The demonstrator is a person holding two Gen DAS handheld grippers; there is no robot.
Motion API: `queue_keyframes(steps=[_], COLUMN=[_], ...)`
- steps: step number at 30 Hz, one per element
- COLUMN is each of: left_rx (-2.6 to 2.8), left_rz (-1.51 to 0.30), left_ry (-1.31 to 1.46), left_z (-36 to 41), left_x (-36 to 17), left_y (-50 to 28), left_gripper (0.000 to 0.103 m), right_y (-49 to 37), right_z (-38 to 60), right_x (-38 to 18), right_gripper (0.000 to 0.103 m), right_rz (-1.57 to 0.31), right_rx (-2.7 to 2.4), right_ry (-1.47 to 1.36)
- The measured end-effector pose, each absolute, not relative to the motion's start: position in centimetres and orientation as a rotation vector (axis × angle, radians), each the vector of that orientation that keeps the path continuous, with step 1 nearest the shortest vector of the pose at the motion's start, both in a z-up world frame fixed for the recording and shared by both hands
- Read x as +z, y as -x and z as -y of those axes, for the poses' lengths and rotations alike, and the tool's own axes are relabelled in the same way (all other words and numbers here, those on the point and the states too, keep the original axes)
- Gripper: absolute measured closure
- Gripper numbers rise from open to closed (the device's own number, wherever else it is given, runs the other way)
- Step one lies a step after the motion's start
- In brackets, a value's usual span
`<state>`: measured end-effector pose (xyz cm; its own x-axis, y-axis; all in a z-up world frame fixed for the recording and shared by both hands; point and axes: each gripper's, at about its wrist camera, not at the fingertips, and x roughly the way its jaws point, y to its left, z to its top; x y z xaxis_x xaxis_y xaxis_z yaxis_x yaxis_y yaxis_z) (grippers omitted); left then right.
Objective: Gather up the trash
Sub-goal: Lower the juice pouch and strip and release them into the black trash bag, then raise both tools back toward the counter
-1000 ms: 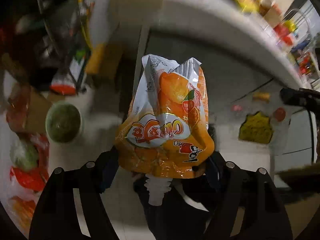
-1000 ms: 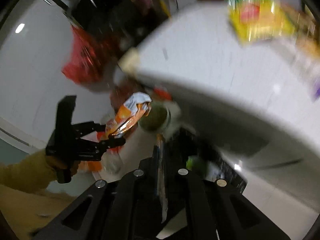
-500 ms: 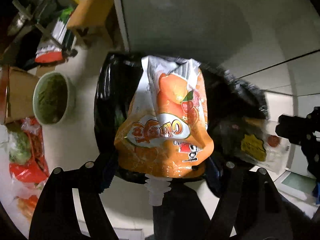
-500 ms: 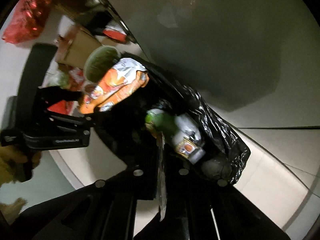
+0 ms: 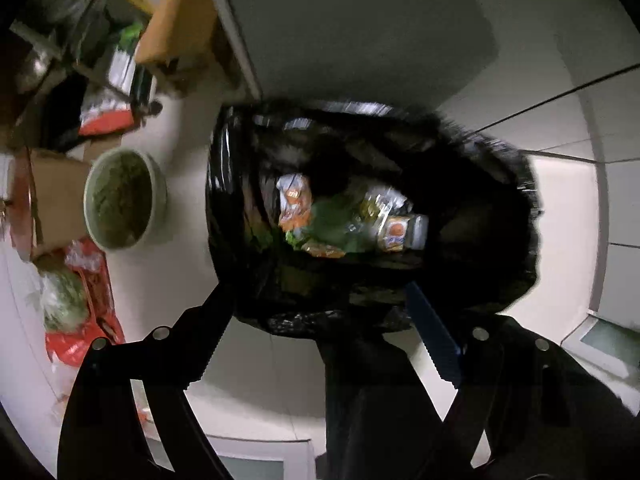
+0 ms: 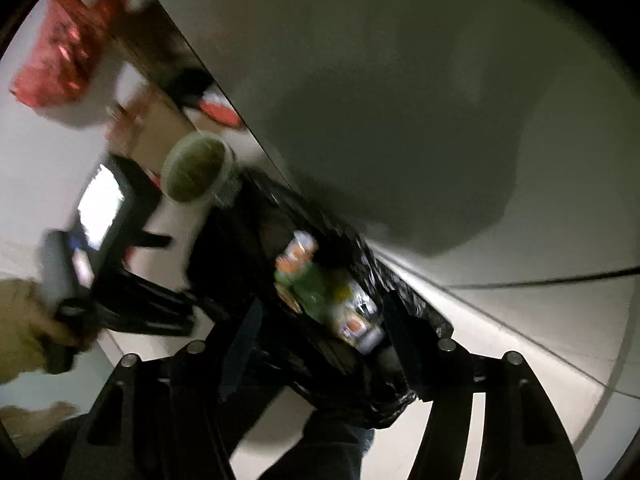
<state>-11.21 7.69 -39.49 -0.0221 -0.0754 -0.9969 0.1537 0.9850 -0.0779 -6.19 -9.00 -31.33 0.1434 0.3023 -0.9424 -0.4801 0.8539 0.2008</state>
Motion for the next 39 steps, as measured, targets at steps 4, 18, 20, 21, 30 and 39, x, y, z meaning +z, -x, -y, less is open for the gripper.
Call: queue_keyframes(steps=[4,18,20,21,30,39], left_rx=[-0.275,-0.284,-0.281,-0.283,-0.298,-0.289], left_rz=[-1.473,-1.220,-1.195,-1.188,-1.188,-1.191], left_ry=[-0.055,0.073,0.058,0.052,0.043,0.035], left_z=[-7.0,-7.1,-6.8,-6.5,-5.7,-4.7], left_x=[-32.6,-18.7,-18.0,-17.7,-17.2,-16.7], left_y=[12.2,13.0,12.8,12.7,12.5,12.9], left_gripper=[0.014,0.014,0.014,0.014,0.014,0.014], right_y=[6.7,-1.5,-3.5,-4.3,-8.3,-17.2], right_z=[9.7,16.3,19.0,21.0,32.7,32.5], right_x=[-22.5,-3.9,-3.6,-3.3,-1.8,-4.2], right_gripper=[0.033,0.006,0.006,0.006,0.006,0.005], right_rz=[-1.165,-0.661,-0.635,-0.612,-0.569,-0.715], right_rx=[0.651,0.387,0.262,0.191,-0.005,-0.004], right_ry=[0.098,-0.034,-0.065,-0.091,-0.235,-0.119])
